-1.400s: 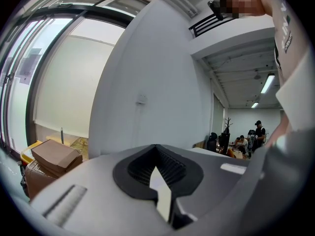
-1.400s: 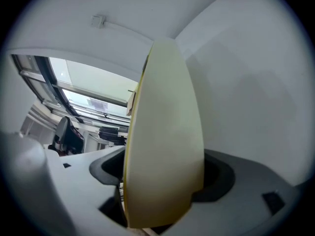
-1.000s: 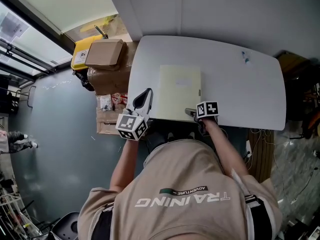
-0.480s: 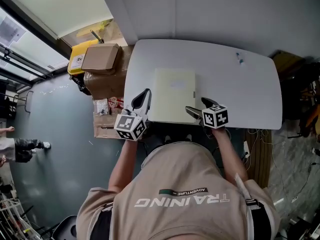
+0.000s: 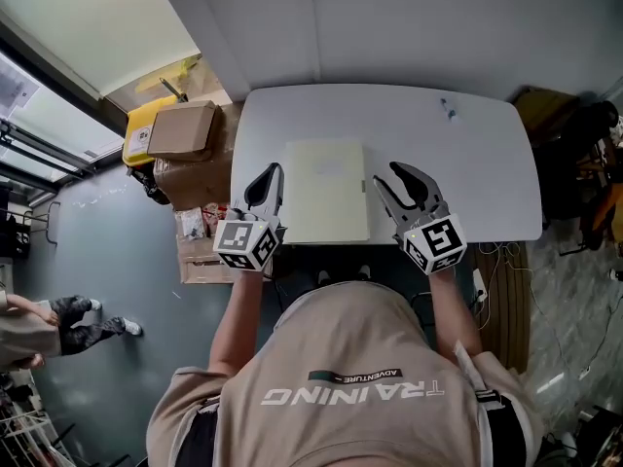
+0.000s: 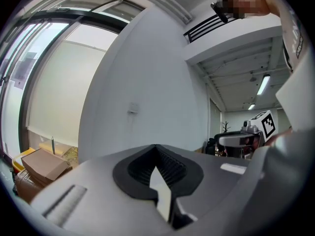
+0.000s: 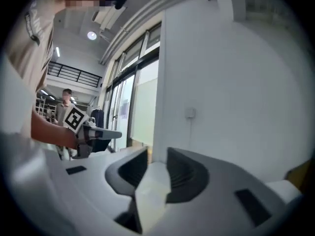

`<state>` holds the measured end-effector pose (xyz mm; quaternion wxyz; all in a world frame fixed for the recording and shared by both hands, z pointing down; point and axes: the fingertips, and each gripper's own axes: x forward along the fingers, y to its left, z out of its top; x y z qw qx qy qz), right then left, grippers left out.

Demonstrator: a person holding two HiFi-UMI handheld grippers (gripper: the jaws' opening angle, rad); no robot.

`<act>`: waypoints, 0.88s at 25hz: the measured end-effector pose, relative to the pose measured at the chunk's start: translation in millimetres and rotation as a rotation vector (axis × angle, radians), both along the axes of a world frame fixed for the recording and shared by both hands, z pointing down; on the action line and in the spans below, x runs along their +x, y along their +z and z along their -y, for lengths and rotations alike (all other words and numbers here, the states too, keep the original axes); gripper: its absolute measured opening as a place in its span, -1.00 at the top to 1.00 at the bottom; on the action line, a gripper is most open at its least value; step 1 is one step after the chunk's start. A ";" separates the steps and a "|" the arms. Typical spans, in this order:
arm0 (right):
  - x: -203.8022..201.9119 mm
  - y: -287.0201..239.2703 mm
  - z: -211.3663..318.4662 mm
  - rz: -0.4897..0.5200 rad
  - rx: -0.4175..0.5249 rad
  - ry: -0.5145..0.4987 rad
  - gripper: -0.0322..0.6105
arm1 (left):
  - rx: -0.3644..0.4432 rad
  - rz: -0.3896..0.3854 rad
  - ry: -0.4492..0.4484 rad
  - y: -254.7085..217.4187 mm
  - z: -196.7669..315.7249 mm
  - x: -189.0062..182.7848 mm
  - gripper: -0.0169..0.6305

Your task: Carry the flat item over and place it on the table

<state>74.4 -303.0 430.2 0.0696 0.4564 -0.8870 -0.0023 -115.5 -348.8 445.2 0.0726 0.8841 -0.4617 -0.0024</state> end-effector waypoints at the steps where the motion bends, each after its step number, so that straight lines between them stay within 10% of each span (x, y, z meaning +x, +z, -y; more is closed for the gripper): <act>1: 4.5 -7.7 0.3 -0.012 0.036 0.038 0.78 | 0.005 0.000 -0.001 -4.0 1.1 1.2 0.94; 22: 23.1 -35.9 15.8 -0.021 0.087 0.119 0.88 | 0.023 -0.002 -0.043 -25.1 0.4 3.4 0.94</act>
